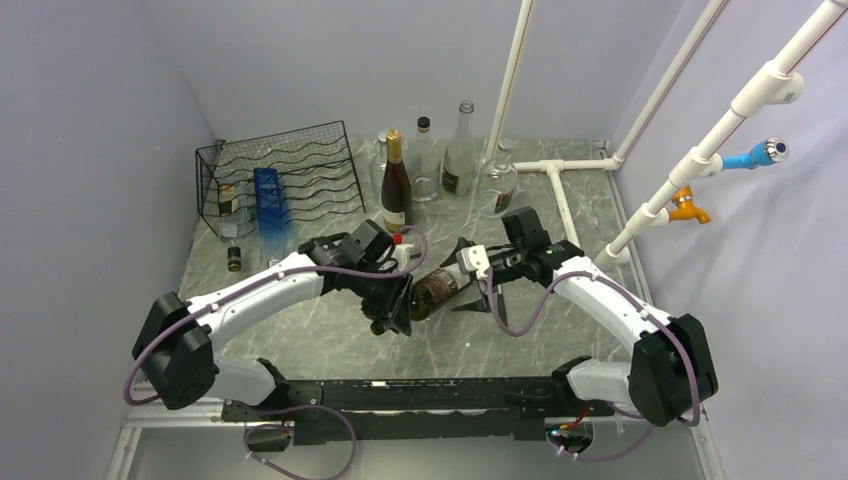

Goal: Take the wine bottle off the wine rack
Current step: Pick up the wine bottle from the wine rack.

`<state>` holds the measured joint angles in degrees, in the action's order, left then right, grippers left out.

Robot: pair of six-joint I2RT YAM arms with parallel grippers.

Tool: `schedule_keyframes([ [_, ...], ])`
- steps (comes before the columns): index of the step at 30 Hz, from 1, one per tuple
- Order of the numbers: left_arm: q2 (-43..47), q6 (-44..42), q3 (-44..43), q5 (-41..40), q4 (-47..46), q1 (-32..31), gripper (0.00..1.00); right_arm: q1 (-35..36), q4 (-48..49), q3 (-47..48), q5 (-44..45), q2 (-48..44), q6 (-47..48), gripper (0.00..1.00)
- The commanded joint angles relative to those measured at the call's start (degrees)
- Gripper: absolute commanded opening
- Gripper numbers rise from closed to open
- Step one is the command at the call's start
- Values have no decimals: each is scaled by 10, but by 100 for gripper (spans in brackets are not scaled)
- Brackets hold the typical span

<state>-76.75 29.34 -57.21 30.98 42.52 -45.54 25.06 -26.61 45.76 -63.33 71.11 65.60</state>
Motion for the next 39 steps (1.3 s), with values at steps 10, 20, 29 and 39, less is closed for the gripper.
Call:
schedule_keyframes([
  [10, -33, -28, -70, 53, -64, -17, 0, 72, 23, -4, 102, 2, 39, 100],
  [20, -42, -27, -78, 65, -70, -19, 0, 97, 40, -10, 145, 8, 37, 100],
  [29, -46, -25, -74, 90, -82, -20, 0, 116, 59, -20, 191, 14, 42, 100],
  [39, -52, -28, -72, 107, -89, -20, 0, 137, 73, -31, 231, 22, 61, 100],
])
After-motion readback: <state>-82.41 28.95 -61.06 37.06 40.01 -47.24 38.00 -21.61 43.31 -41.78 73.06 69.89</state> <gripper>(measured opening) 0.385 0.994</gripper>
